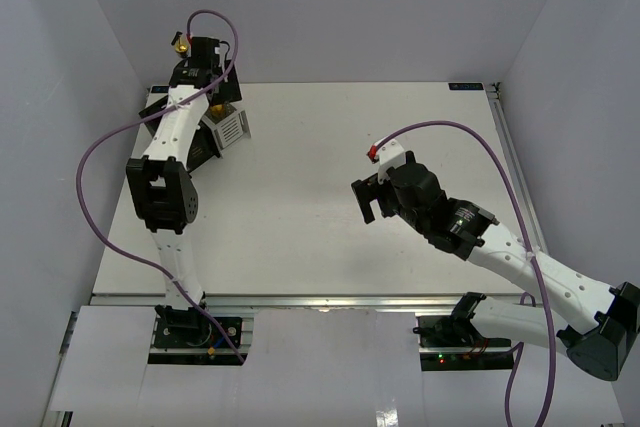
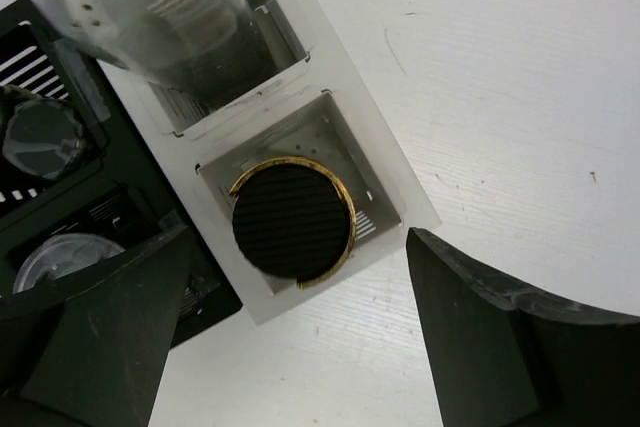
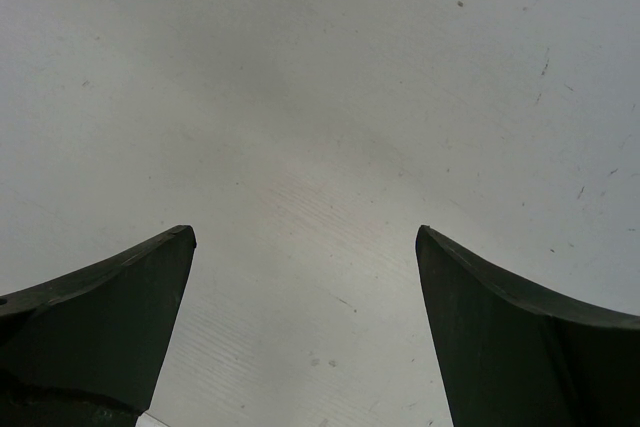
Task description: Organize the condiment bottles
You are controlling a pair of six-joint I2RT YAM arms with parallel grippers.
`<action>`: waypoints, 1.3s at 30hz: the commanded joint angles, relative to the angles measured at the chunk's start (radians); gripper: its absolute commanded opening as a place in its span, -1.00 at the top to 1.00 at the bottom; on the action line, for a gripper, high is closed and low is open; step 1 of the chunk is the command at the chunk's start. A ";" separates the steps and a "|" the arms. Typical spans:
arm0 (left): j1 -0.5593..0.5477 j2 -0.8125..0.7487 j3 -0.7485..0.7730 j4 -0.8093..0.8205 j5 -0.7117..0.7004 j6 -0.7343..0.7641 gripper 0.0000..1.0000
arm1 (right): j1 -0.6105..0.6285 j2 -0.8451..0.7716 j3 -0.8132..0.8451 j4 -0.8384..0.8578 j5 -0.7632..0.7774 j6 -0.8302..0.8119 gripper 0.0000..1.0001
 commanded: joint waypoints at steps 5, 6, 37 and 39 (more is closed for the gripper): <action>0.004 -0.238 0.040 -0.084 0.081 -0.048 -0.96 | -0.003 -0.018 0.043 -0.018 0.018 0.020 -0.90; 0.004 -0.276 -0.010 -0.061 0.146 -0.050 -0.96 | -0.003 -0.018 0.048 -0.023 0.022 0.032 -0.86; -0.260 -1.196 -1.215 0.555 0.685 -0.184 -0.96 | -0.025 -0.161 0.041 -0.015 0.042 0.362 -0.80; -0.259 -1.204 -1.223 0.549 0.680 -0.180 -0.96 | -0.025 -0.156 0.036 -0.009 0.032 0.362 -0.80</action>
